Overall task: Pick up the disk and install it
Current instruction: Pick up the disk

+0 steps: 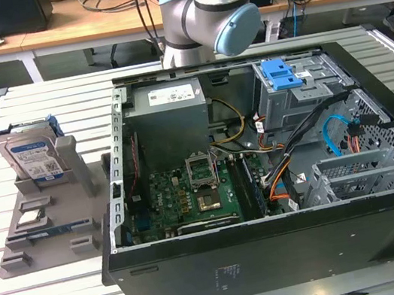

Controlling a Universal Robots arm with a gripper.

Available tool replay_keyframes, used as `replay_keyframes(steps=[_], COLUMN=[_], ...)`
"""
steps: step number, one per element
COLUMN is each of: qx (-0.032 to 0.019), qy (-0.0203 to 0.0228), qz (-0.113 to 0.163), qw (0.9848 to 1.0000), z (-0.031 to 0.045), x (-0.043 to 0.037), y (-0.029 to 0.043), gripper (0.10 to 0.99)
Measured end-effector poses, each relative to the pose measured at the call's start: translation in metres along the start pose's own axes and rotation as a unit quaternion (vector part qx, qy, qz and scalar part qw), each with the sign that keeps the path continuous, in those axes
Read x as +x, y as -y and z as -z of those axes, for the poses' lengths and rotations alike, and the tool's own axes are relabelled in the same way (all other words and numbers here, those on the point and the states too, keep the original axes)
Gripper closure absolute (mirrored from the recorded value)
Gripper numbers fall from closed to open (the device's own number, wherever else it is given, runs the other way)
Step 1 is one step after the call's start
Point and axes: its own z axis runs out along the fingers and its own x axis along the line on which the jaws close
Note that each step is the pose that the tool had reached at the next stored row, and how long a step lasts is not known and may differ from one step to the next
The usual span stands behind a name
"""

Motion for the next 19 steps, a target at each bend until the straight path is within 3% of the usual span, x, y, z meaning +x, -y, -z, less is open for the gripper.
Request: replay_keyframes(steps=[5,14,19], qx=[0.0,-0.0001,0.0], qy=[0.0,0.0,0.0], qz=[0.0,0.0,0.0], qw=[1.0,1.0,1.0], z=[-0.0034,-0.0159,-0.0191], x=[0.0002,0.0008,-0.0028], y=[0.0015,0.0052,0.0155], gripper=[0.545,0.545,0.545])
